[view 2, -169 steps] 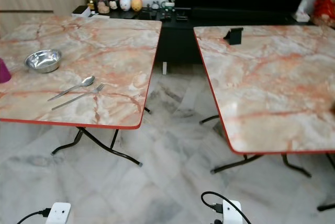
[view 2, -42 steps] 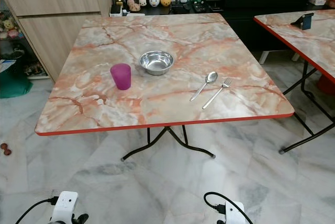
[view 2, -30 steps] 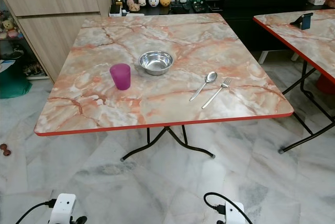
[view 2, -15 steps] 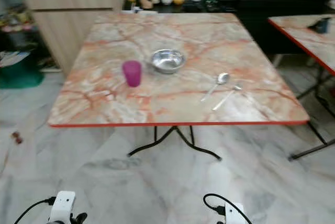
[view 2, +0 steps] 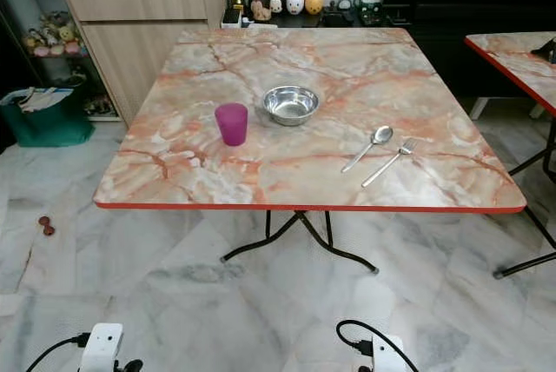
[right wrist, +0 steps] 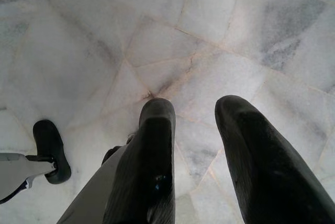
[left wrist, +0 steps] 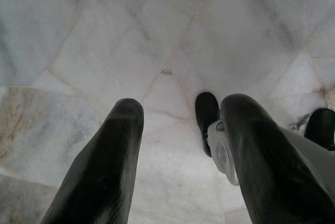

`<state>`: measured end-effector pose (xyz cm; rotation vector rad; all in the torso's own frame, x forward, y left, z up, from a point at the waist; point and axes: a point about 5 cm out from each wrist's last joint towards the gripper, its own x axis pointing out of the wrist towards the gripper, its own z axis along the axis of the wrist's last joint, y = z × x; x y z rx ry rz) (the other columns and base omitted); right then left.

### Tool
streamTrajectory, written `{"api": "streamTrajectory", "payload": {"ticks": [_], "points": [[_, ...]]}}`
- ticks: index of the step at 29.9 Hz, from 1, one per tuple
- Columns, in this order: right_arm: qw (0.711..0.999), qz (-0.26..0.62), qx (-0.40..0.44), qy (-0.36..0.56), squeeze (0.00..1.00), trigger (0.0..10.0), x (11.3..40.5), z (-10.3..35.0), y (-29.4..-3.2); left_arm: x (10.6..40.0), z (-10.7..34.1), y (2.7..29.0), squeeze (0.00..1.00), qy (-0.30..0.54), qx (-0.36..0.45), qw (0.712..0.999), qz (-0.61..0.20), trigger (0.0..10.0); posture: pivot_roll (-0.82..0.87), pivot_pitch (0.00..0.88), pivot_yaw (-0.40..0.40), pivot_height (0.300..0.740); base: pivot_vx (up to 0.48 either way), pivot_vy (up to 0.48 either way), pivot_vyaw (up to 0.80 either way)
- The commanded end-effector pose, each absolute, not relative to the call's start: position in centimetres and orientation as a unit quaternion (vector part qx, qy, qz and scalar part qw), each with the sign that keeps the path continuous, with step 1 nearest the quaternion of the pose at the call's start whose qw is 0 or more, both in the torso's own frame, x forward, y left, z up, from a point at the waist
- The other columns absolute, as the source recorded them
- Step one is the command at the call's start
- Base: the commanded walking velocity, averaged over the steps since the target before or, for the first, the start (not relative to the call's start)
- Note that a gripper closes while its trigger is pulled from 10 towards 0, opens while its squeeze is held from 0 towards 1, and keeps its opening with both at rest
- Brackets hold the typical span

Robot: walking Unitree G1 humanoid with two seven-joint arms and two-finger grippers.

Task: Setting the table

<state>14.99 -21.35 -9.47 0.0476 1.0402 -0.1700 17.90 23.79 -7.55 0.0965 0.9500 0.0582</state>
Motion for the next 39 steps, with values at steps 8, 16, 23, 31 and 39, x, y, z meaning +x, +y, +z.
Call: {"api": "streamTrajectory", "payload": {"ticks": [8, 16, 23, 31, 39], "points": [[0.862, -0.073, 0.009, 0.501, 0.0, 10.0, 15.06, -9.43, -21.52, 18.06, -7.51, 23.79, 0.0, 0.459, 0.042, 0.887, 0.034, 10.0, 0.05, 0.0, -0.013, 0.74, 0.214, 0.0, 0.29], [0.862, -0.075, 0.014, 0.501, 0.0, 10.0, 15.03, -9.44, -21.52, 18.16, -7.47, 23.77, 0.0, 0.458, 0.042, 0.887, 0.034, 10.0, 0.05, 0.0, -0.015, 0.74, 0.263, 0.0, 0.0], [0.862, -0.071, 0.008, 0.503, 0.0, 10.0, 15.05, -9.42, -21.58, 18.22, -7.46, 23.7, 0.0, 0.457, 0.041, 0.888, 0.036, 10.0, 0.05, 0.0, -0.017, 0.74, 0.268, 0.0, 0.0], [0.862, -0.068, 0.003, 0.503, 0.0, 10.0, 15.09, -9.4, -21.62, 18.28, -7.43, 23.72, 0.0, 0.456, 0.041, 0.888, 0.039, 10.0, 0.05, 0.0, -0.021, 0.74, 0.267, 0.0, 0.17], [0.861, -0.072, 0.011, 0.503, 0.0, 10.0, 15.03, -9.42, -21.61, 18.28, -7.45, 23.65, 0.0, 0.458, 0.042, 0.887, 0.033, 10.0, 0.05, 0.0, -0.023, 0.74, 0.0, 0.0, 0.17]]}}
